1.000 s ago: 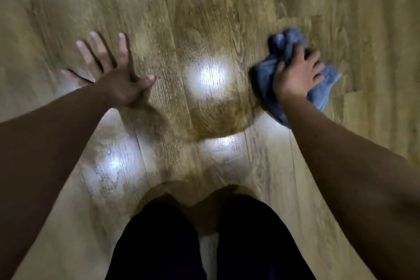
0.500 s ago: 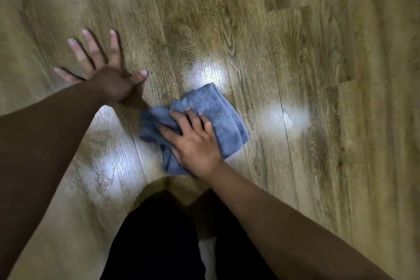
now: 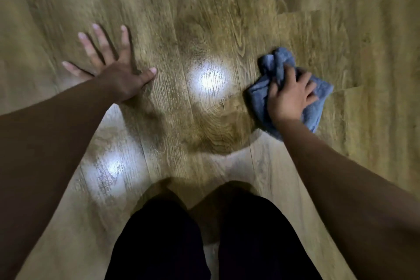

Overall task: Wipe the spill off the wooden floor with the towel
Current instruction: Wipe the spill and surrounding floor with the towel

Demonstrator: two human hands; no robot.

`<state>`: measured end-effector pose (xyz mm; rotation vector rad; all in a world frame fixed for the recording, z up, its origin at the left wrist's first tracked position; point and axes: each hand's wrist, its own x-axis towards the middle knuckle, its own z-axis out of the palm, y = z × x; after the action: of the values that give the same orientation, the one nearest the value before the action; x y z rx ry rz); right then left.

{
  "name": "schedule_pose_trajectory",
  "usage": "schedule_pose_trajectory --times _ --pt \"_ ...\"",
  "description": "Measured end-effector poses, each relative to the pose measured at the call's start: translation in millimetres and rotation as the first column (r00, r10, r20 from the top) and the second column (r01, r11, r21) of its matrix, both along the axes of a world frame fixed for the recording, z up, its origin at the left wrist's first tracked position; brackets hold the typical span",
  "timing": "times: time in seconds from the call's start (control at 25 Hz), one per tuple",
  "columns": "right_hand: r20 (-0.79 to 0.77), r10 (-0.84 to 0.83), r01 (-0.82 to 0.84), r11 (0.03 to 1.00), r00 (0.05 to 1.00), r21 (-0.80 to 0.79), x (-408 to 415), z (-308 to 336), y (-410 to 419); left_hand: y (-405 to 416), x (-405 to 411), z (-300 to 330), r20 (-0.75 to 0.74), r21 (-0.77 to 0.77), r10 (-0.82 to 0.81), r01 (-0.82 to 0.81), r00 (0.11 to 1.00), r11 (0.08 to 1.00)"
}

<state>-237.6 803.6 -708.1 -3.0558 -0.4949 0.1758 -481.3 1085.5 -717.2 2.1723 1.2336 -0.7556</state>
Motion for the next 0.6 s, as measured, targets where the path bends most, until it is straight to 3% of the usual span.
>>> schedule_pose_trajectory --times 0.12,0.2,0.28,0.36,0.44,0.52,0.6 --pt "0.034 -0.170 0.170 0.985 0.985 0.002 -32 -2 36 1 2 0 0.009 0.006 0.025 -0.025 1.000 1.000" --pt "0.017 -0.019 0.019 1.000 1.000 -0.002 -70 -2 59 0 0 -3 0.007 0.024 0.022 -0.022 1.000 0.999" --pt "0.012 0.251 -0.251 0.968 0.968 0.023 -119 -1 78 0 -1 -7 0.012 0.033 0.023 -0.024 1.000 0.999" --pt "-0.028 0.538 -0.533 0.841 0.843 0.094 -180 -1 83 1 0 -12 0.013 0.057 0.053 -0.053 0.999 0.997" --pt "-0.062 0.794 -0.786 0.607 0.604 0.119 -228 2 65 2 1 -18 0.028 0.069 0.101 -0.102 0.995 0.992" --pt "-0.001 0.916 -0.906 0.396 0.400 0.152 -230 0 45 2 2 -22 0.047 0.080 0.125 -0.128 0.991 0.989" --pt "0.036 0.953 -0.946 0.295 0.302 0.136 -200 -5 40 0 6 -21 0.086 0.090 0.149 -0.157 0.985 0.983"
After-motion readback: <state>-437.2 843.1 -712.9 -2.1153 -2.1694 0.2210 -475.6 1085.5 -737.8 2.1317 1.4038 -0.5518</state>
